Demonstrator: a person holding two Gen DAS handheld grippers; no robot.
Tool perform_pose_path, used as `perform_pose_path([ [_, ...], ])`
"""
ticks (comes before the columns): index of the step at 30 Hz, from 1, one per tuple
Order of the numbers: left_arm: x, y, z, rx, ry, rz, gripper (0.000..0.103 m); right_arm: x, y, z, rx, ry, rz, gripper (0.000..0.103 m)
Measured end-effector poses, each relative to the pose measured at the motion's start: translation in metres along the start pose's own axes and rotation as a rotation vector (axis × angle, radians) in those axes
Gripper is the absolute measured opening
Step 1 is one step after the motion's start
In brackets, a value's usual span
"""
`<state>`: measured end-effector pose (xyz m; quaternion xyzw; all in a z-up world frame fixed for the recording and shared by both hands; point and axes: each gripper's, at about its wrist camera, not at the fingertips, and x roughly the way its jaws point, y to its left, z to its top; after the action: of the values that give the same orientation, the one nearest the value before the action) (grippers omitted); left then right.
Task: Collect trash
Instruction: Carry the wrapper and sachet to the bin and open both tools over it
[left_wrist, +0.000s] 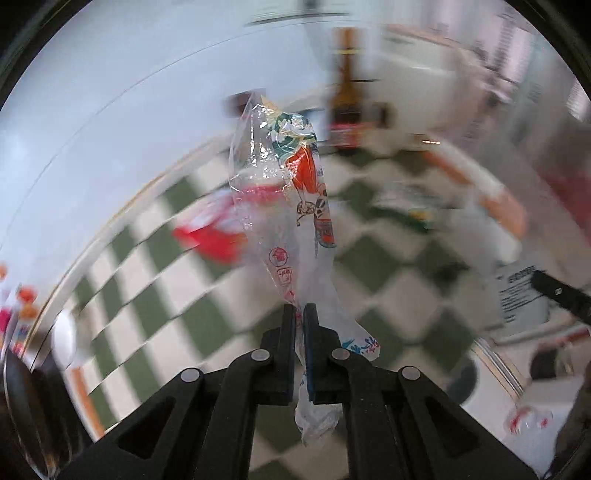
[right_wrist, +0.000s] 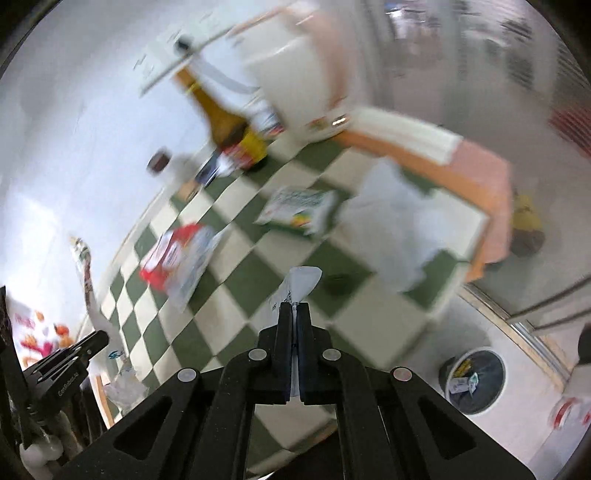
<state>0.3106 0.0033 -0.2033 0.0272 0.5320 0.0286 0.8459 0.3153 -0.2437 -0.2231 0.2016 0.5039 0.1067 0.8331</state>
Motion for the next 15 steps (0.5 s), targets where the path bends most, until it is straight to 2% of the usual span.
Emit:
perform_pose_path([
  [5, -0.002, -0.11, 0.014, 0.204, 0.019, -0.129, 0.002, -0.058, -0.099, -0.017, 0.168, -0.078, -0.071, 0.002],
  [9, 0.007, -0.208, 0.003, 0.363, 0.082, -0.27, 0.002, -0.089, -0.194, -0.055, 0.328, -0.109, -0.169, 0.002],
  [12, 0.031, -0.297, -0.026, 0.499, 0.18, -0.368, 0.002, -0.1, -0.275, -0.106, 0.495, -0.087, -0.232, 0.002],
  [15, 0.065, -0.364, -0.066, 0.604, 0.279, -0.412, 0.002, -0.095, -0.349, -0.164, 0.647, -0.052, -0.283, 0.002],
])
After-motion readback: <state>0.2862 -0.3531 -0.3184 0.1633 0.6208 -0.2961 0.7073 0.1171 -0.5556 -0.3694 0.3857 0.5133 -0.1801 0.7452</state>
